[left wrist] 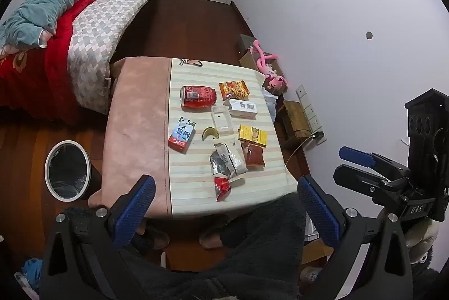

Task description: Collect trash

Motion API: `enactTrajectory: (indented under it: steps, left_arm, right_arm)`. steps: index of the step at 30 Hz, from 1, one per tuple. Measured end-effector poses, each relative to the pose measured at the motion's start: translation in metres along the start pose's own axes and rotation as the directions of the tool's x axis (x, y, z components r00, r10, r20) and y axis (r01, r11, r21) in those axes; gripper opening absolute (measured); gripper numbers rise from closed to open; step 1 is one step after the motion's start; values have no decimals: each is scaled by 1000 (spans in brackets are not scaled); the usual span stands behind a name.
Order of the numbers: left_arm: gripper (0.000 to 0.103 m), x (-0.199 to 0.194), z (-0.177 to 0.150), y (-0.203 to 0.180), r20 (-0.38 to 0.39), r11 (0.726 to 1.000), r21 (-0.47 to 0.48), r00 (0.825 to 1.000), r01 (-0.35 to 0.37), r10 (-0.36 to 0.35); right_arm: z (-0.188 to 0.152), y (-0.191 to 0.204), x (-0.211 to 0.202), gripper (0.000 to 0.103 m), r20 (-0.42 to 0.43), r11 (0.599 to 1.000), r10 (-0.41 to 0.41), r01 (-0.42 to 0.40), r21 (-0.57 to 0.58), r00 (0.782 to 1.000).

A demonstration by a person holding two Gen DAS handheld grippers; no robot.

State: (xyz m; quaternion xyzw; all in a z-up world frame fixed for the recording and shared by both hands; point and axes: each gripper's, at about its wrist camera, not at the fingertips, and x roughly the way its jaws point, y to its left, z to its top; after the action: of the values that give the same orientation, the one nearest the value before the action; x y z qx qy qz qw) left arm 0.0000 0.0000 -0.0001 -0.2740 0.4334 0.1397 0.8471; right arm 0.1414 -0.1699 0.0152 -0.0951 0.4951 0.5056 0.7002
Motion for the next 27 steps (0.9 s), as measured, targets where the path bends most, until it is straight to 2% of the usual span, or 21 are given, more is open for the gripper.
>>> enactTrajectory:
  steps: [27]
  left_arm:
    - [103, 0, -3, 3, -6, 1000, 0, 1000, -9, 9]
  right_arm:
    - [1, 5, 1, 103, -8, 1000, -14, 14, -9, 1000]
